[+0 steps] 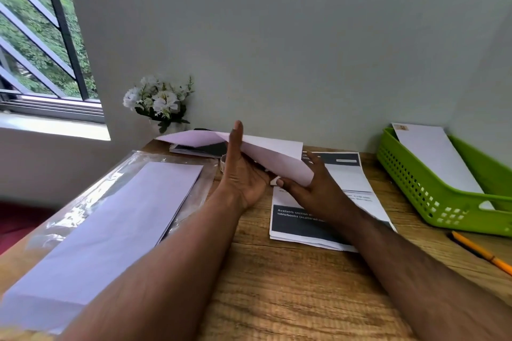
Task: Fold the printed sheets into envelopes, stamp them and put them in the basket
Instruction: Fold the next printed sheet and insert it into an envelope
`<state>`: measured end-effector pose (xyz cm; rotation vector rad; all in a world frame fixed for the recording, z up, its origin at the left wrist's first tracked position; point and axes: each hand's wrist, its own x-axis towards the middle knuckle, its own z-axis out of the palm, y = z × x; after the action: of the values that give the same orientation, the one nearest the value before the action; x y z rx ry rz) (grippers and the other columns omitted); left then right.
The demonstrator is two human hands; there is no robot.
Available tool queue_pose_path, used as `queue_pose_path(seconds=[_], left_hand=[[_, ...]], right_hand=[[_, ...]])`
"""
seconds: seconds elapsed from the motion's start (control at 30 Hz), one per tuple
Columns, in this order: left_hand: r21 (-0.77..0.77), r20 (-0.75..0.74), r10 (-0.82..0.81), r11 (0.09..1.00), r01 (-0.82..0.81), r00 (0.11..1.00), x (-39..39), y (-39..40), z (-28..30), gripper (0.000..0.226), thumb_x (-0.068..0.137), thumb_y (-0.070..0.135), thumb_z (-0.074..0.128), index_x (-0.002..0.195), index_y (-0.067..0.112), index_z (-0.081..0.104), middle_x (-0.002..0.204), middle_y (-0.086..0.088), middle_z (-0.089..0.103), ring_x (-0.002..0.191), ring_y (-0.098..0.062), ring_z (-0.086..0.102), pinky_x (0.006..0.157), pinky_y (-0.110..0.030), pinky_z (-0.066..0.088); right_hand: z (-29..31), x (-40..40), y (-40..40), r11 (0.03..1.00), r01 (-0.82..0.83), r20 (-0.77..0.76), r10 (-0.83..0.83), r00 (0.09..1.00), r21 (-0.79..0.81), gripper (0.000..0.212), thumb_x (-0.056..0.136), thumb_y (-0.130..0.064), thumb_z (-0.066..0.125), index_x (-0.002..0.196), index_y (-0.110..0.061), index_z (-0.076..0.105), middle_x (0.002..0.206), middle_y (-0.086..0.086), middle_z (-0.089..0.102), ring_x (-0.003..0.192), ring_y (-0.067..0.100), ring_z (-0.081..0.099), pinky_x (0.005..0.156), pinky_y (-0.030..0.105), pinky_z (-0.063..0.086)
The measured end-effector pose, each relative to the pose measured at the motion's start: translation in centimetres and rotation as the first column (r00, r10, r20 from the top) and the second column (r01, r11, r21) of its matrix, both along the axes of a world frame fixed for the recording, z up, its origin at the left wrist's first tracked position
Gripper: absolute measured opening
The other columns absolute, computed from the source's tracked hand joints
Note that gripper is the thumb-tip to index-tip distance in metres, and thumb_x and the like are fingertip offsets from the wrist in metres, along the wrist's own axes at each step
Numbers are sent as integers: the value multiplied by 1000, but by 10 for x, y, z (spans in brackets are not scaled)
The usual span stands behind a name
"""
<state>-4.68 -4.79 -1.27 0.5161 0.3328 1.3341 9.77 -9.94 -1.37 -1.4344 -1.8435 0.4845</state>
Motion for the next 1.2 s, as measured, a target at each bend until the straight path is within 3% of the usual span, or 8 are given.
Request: queue_pose_path(seconds=[0.17, 0.4, 0.5, 0.57, 0.7, 0.8, 0.93, 1.2], left_hand=[[75, 74, 107, 991, -113, 991, -32, 12, 7, 69, 80, 64, 55, 131, 18, 57, 123, -13, 64, 119, -33, 57, 102, -55, 42], [47, 62, 103, 993, -106, 993, -27, 0, 6, 83, 68, 73, 59, 129, 17, 56, 113, -12, 69, 107, -31, 65, 92, -54, 50], [39, 25, 18, 999, -19, 1000, -5, -13, 5, 93, 54, 69, 69, 127, 14, 53, 102, -14, 71, 95, -30, 69, 85, -50, 53], [53, 53, 38, 998, -40, 998, -3, -13, 7, 79, 64, 66, 63, 122, 12, 56, 98, -13, 72, 88, -28, 71, 77, -46, 56], [27, 93, 103, 994, -105, 990, -21, -1, 2, 61, 76, 60, 58, 120, 18, 57, 102, -10, 71, 96, -27, 68, 86, -52, 54], [29, 97, 107, 993, -111, 990, -25, 4, -4, 55, 81, 61, 56, 117, 20, 59, 104, -9, 70, 100, -28, 65, 95, -53, 49], [32, 72, 86, 996, -89, 994, -20, 3, -6, 57, 81, 64, 53, 116, 19, 60, 99, -10, 71, 92, -28, 68, 92, -50, 51], [39, 60, 93, 995, -95, 994, -20, 5, -7, 62, 79, 64, 55, 122, 20, 59, 107, -9, 68, 100, -28, 66, 97, -51, 48]], right_hand=[[-8, 7, 13, 998, -65, 48, 64, 997, 12, 73, 71, -70, 61, 136, -42, 40, 144, 5, 43, 134, 24, 40, 103, 48, 43], [-13, 11, 18, 984, -126, 141, 108, 984, 125, 68, 87, -48, 61, 146, -34, 31, 149, -5, 38, 139, 22, 29, 107, 49, 39], [-6, 8, 10, 944, -214, 166, 176, 970, 251, 61, 85, -37, 69, 139, -33, 42, 142, -16, 42, 134, 0, 33, 107, 25, 38], [3, 8, 4, 883, -292, 91, 278, 956, 368, 51, 83, -36, 71, 129, -28, 52, 127, -20, 53, 117, -11, 48, 92, 10, 42], [6, 35, 16, 905, -5, -181, 91, 979, 425, 32, 86, -42, 64, 108, -19, 71, 102, -7, 71, 100, 9, 66, 86, 19, 50], [-3, 73, 34, 977, 122, 67, -136, 988, 177, 35, 84, -37, 68, 116, -21, 67, 119, -4, 65, 116, 13, 58, 92, 15, 40], [-14, 96, 41, 964, 214, 417, -130, 899, -161, 64, 76, -62, 65, 133, -36, 52, 142, -7, 49, 131, 13, 44, 112, 35, 31], [0, 87, 44, 932, 42, 553, -250, 795, 360, 21, 94, -32, 55, 102, -22, 71, 95, 4, 74, 87, 26, 69, 76, 35, 50]])
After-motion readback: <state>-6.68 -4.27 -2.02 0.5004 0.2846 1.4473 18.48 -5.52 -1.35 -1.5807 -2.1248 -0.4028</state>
